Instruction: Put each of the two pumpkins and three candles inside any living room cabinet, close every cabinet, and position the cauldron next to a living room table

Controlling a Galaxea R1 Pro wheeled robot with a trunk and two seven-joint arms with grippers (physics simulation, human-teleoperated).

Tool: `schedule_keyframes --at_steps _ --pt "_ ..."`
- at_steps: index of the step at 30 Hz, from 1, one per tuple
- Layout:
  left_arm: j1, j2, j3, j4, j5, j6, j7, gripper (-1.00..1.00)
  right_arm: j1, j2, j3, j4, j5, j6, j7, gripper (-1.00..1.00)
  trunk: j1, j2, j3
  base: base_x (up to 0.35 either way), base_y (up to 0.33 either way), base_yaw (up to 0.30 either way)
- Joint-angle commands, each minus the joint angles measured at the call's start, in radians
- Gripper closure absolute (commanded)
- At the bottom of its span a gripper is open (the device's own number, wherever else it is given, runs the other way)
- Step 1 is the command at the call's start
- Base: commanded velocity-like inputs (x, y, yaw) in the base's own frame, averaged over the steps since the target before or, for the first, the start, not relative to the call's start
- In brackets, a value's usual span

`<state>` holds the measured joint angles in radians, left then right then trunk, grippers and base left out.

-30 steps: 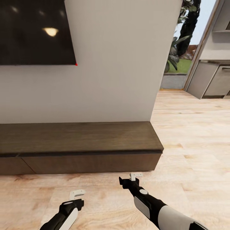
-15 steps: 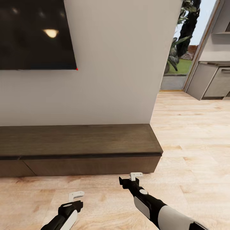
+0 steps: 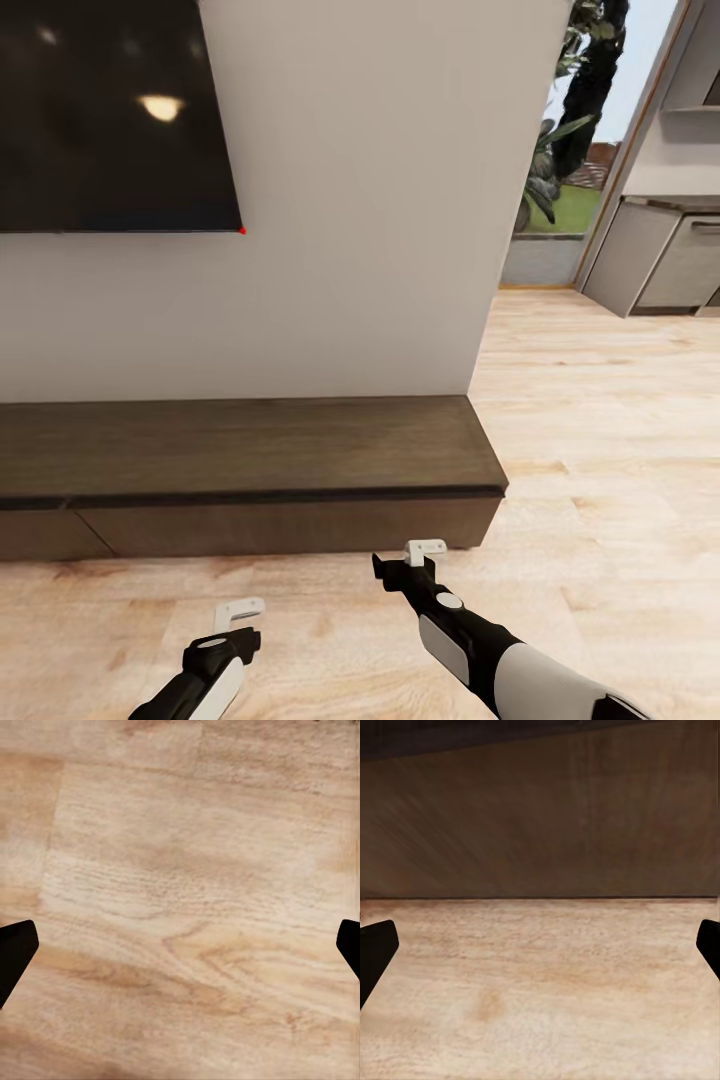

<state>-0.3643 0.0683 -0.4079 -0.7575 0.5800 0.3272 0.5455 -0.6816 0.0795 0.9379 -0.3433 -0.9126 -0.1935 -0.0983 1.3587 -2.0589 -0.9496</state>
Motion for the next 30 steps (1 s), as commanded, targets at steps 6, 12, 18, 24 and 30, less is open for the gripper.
schedule_keyframes --at_steps 6,12,18,24,30 --pt "-0.001 -0.003 -0.006 -0.002 0.008 0.003 0.01 -1.0 -0.001 -0.001 0.009 -0.002 -0.006 -0.002 -0.005 -1.0 -0.023 0.042 0.018 0.0 0.0 0.0" --pt "-0.001 -0.001 -0.006 -0.002 0.009 0.003 0.01 -1.0 -0.001 0.0 0.009 -0.002 -0.006 0.0 -0.007 -1.0 -0.046 0.084 0.037 0.0 0.0 0.0" --pt "-0.001 -0.004 -0.006 -0.002 0.009 0.003 0.01 -1.0 -0.001 -0.001 0.009 -0.002 -0.005 0.0 -0.007 -1.0 -0.069 0.126 0.056 0.0 0.0 0.0" --pt "-0.001 -0.003 -0.006 -0.002 0.009 0.002 0.009 -1.0 -0.001 0.0 0.009 -0.004 -0.005 0.0 -0.005 -1.0 -0.092 0.168 0.074 0.0 0.0 0.0" --pt "-0.001 -0.005 -0.008 -0.002 0.009 0.0 0.009 -1.0 -0.001 -0.001 0.009 -0.005 -0.004 -0.001 -0.003 -1.0 -0.115 0.21 0.093 0.0 0.0 0.0"
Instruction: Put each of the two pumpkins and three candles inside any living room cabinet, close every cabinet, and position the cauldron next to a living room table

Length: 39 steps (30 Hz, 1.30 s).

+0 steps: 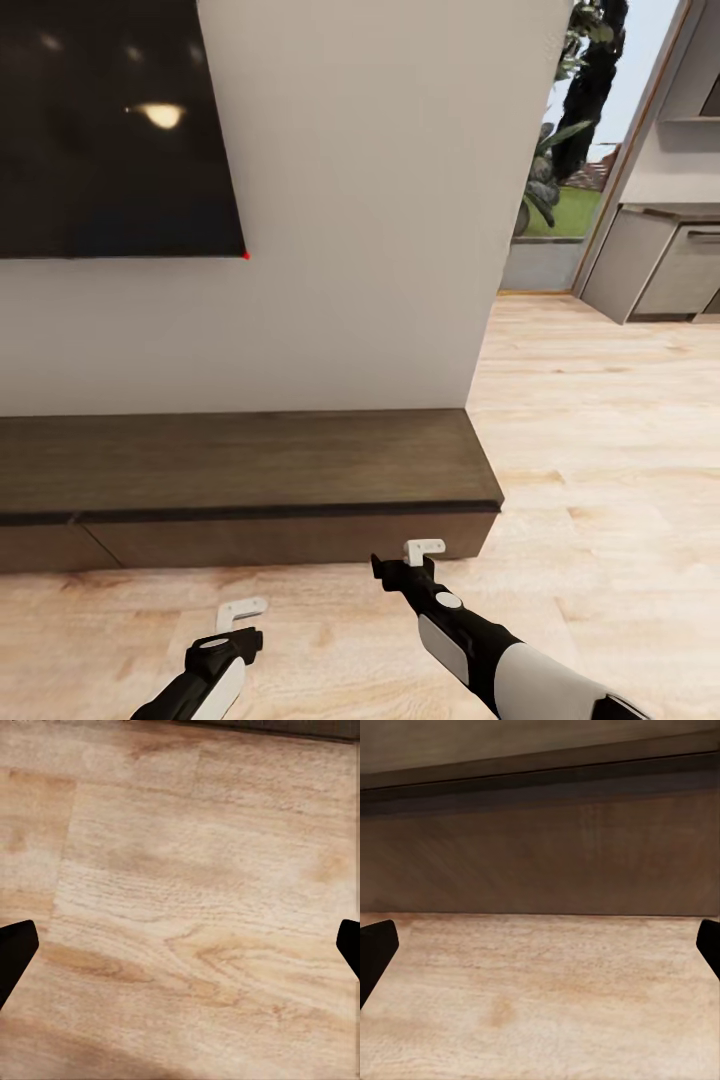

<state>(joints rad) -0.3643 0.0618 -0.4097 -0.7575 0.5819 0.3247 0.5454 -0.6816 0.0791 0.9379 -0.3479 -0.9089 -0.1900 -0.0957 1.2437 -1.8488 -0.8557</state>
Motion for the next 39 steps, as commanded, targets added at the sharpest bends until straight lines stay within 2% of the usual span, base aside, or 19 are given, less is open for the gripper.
schedule_keyframes --at_steps 1,8,39 --pt "-0.001 0.002 -0.007 -0.002 0.008 0.0 0.009 -1.0 -0.001 0.0 0.009 0.0 -0.007 -0.004 -0.006 -1.0 -0.004 0.007 0.002 0.0 0.0 0.0" --pt "-0.001 0.002 -0.009 -0.002 0.008 -0.023 0.008 -1.0 -0.001 -0.001 0.009 0.002 -0.009 -0.002 -0.006 -1.0 -0.031 0.056 0.024 0.0 0.0 0.0" --pt "-0.001 0.001 -0.009 -0.002 0.008 -0.024 0.008 -1.0 -0.001 -0.001 0.009 0.003 -0.01 0.0 -0.004 -1.0 -0.15 0.273 0.121 0.0 0.0 0.0"
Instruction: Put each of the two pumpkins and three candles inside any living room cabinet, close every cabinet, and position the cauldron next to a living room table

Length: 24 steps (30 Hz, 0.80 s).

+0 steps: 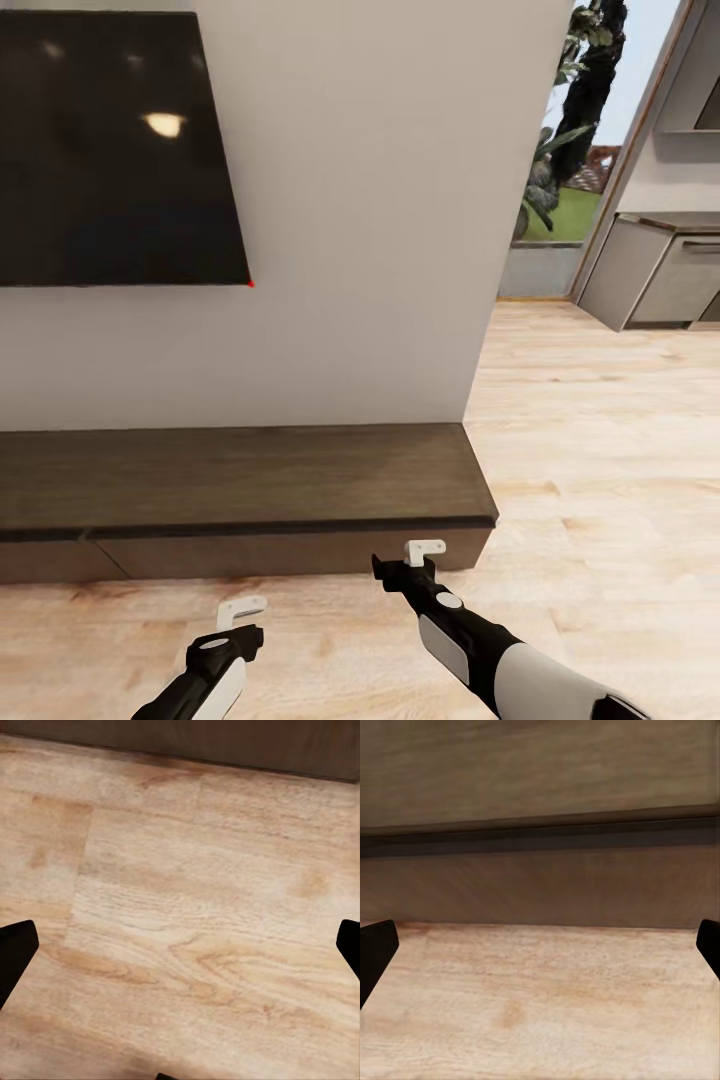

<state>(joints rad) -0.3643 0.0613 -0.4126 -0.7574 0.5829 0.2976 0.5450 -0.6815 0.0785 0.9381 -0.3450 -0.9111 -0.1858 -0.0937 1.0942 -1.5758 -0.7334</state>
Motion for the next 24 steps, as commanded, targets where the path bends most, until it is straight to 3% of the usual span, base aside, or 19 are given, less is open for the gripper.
schedule_keyframes --at_steps 1,17,24 --pt "-0.001 0.002 -0.006 -0.002 0.007 0.003 0.009 -1.0 -0.001 0.0 0.008 0.0 -0.008 -0.004 -0.006 -1.0 -0.004 0.007 0.002 0.0 0.0 0.0" --pt "-0.001 0.002 -0.005 -0.002 0.009 0.004 0.01 -1.0 -0.001 0.0 0.009 0.01 -0.01 -0.012 -0.009 -1.0 -0.065 0.119 0.052 0.0 0.0 0.0" --pt "-0.001 0.003 -0.002 0.005 0.01 0.005 0.01 -1.0 -0.001 0.002 0.008 0.226 -0.012 -0.026 -0.009 -1.0 -0.092 0.168 0.074 0.0 0.0 0.0"
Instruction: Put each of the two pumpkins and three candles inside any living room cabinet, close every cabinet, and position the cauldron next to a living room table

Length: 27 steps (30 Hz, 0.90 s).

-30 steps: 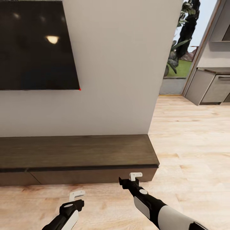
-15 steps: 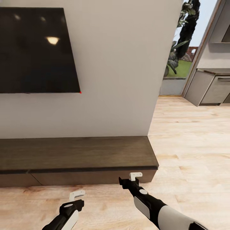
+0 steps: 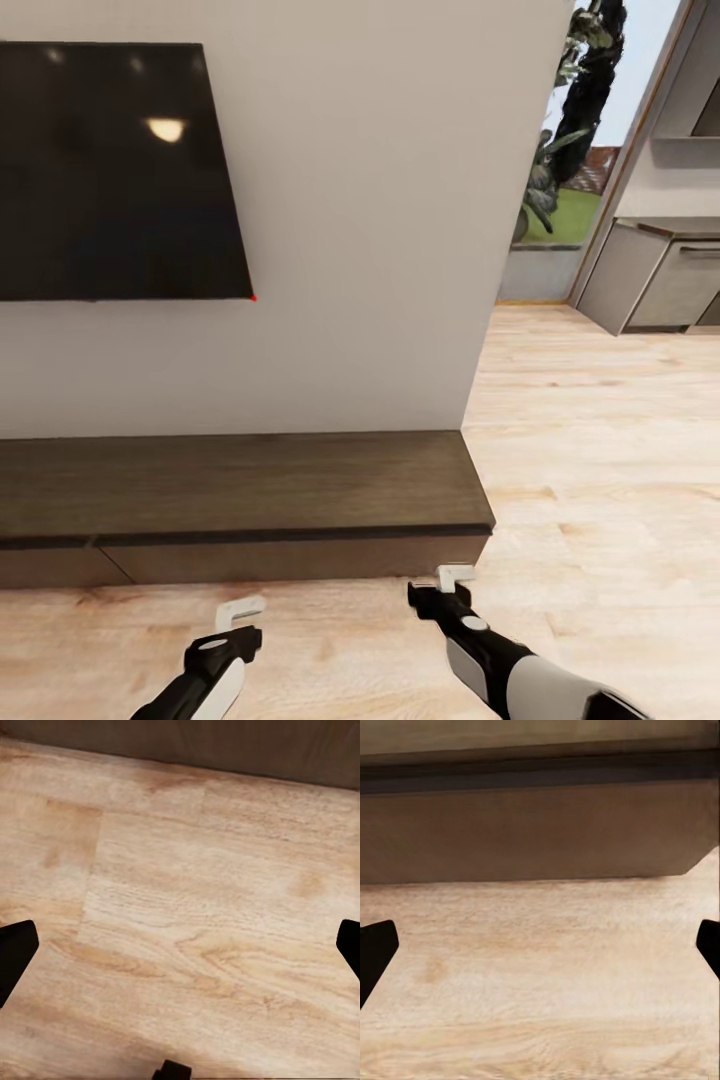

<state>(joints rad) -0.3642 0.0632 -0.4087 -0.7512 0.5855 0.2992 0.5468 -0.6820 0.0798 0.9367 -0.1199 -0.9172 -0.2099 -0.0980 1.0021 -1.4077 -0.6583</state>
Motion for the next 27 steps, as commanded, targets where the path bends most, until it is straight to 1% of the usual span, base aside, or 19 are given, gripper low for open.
schedule_keyframes --at_steps 1,4,7,8,10,12,13,15,16,18,20,21,23,27 --pt "-0.001 0.001 -0.006 0.007 0.007 0.003 0.009 -1.0 0.0 -0.001 0.01 0.021 -0.006 -0.003 -0.005 -1.0 -0.004 0.007 0.002 0.0 0.0 0.0" --pt "-0.001 0.0 -0.007 0.03 0.005 0.003 0.008 -1.0 0.016 -0.002 0.009 0.068 -0.007 -0.004 -0.006 -1.0 -0.015 0.028 0.012 0.0 0.0 0.0" --pt "-0.001 -0.002 -0.01 0.063 0.001 0.0 0.007 -1.0 0.037 -0.002 0.008 0.088 -0.008 -0.004 -0.01 -1.0 -0.027 0.049 0.021 0.0 0.0 0.0" --pt "-0.001 -0.002 -0.012 0.088 -0.003 -0.001 0.007 -1.0 0.042 -0.003 0.008 0.097 -0.008 -0.004 -0.012 -1.0 -0.031 0.056 0.024 0.0 0.0 0.0" --pt "-0.001 0.001 -0.012 0.147 -0.001 -0.009 0.006 -1.0 0.055 -0.003 0.008 0.125 -0.008 -0.004 -0.013 -1.0 -0.038 0.07 0.031 0.0 0.0 0.0" --pt "-0.001 0.005 -0.013 0.237 0.0 -0.049 0.005 -1.0 0.077 -0.002 0.008 0.144 -0.009 -0.005 -0.014 -1.0 -0.046 0.084 0.037 0.0 0.0 0.0" --pt "-0.001 0.005 -0.013 0.267 -0.001 -0.068 0.005 -1.0 0.083 -0.002 0.008 0.147 -0.009 -0.006 -0.014 -1.0 -0.05 0.091 0.04 0.0 0.0 0.0" --pt "-0.001 0.007 -0.018 0.402 -0.003 -0.166 -0.004 -1.0 0.099 -0.002 0.008 0.154 -0.018 -0.012 -0.014 -1.0 -0.058 0.105 0.046 0.0 0.0 0.0" --pt "-0.001 0.007 -0.021 0.462 -0.003 -0.217 -0.021 -1.0 0.104 -0.002 0.008 0.157 -0.031 -0.016 -0.014 -1.0 -0.061 0.112 0.049 0.0 0.0 0.0" --pt "-0.001 0.007 -0.024 0.551 -0.003 -0.293 -0.084 -1.0 0.11 -0.002 0.008 0.161 -0.079 -0.019 -0.015 -1.0 -0.069 0.126 0.056 0.0 0.0 0.0" --pt "0.0 0.009 -0.025 0.603 0.0 -0.329 -0.168 -1.0 0.129 -0.002 0.008 0.163 -0.141 -0.023 -0.016 -1.0 -0.077 0.14 0.062 0.0 0.0 0.0" --pt "0.0 0.01 -0.025 0.639 0.002 -0.342 -0.221 -1.0 0.145 -0.002 0.008 0.164 -0.181 -0.024 -0.017 -1.0 -0.081 0.147 0.065 0.0 0.0 0.0" --pt "0.0 0.01 -0.025 0.681 0.001 -0.351 -0.258 -1.0 0.159 -0.002 0.008 0.164 -0.209 -0.026 -0.017 -1.0 -0.088 0.161 0.071 0.0 0.0 0.0" --pt "0.005 0.011 -0.025 0.714 0.002 -0.356 -0.279 -1.0 0.169 -0.002 0.008 0.166 -0.226 -0.021 -0.029 -1.0 -0.104 0.189 0.084 0.0 0.0 0.0"
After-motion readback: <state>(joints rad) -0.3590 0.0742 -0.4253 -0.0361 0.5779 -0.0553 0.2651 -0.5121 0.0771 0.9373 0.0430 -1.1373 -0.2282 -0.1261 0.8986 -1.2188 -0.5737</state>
